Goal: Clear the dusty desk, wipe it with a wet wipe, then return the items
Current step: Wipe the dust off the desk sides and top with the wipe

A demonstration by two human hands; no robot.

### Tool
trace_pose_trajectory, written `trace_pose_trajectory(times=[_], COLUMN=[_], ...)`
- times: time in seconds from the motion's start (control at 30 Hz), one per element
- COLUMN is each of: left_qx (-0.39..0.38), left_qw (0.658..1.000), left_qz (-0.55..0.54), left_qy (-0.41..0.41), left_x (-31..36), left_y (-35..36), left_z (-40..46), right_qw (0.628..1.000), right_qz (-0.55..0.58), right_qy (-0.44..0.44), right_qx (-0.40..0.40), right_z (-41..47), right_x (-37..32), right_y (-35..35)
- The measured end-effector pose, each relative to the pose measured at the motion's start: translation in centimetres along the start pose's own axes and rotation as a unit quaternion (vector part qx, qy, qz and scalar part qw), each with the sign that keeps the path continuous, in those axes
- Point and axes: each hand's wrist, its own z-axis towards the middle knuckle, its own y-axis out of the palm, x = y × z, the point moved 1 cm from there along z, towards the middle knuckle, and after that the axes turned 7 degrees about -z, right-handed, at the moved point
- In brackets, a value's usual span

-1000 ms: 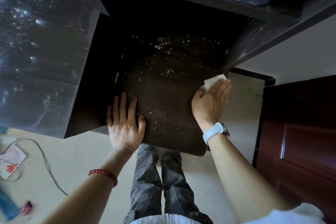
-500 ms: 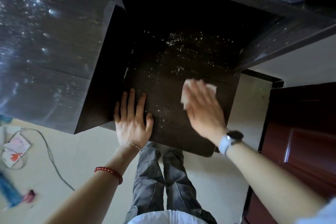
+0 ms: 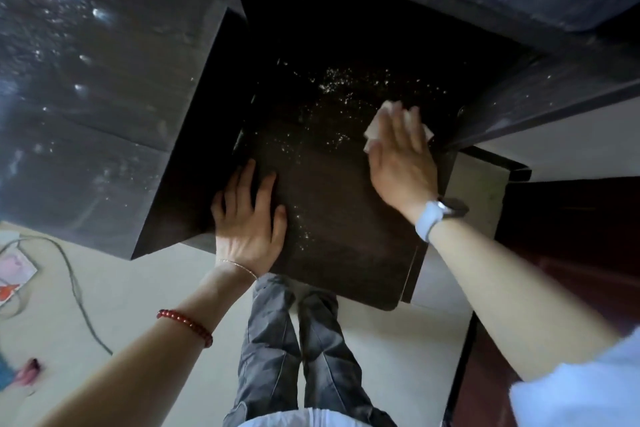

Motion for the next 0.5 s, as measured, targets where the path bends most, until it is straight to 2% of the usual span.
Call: trace_pose_trajectory(times=[0.03,0.1,0.3,0.43,0.5], left_qx=[0.000,0.001,-0.012,0.002,0.004], left_qw=[1.000,1.000,1.000,0.999,0.999], left_qz=[-0.006,-0.002,0.005,0.029,0.030], left_qy=[0.000,0.007,0.003,0.018,0.016], left_x=[0.4,1.4,1.9,1.4,1.4], left_y=[-0.2,-0.4,0.5,1.1,1.1], left_z=[0.9,3.1,5.9,5.7,5.7], right_qw=[0.998,0.996,0.997,0.993,0.993], right_qz=[0.012,0.025,0.018,-0.011,-0.010], right_qy=[0.058,0.090,-0.068,-0.120,-0.119], right_qx=[0.001,0.003,-0.012,0.003,-0.001], right_z=[1.0,0.7,-6.2,-6.4,-5.9], right_x=[0.1,-1.1,-3.4,-2.1,-1.9], right_y=[-0.4,0.0,2.3,1.9,1.7])
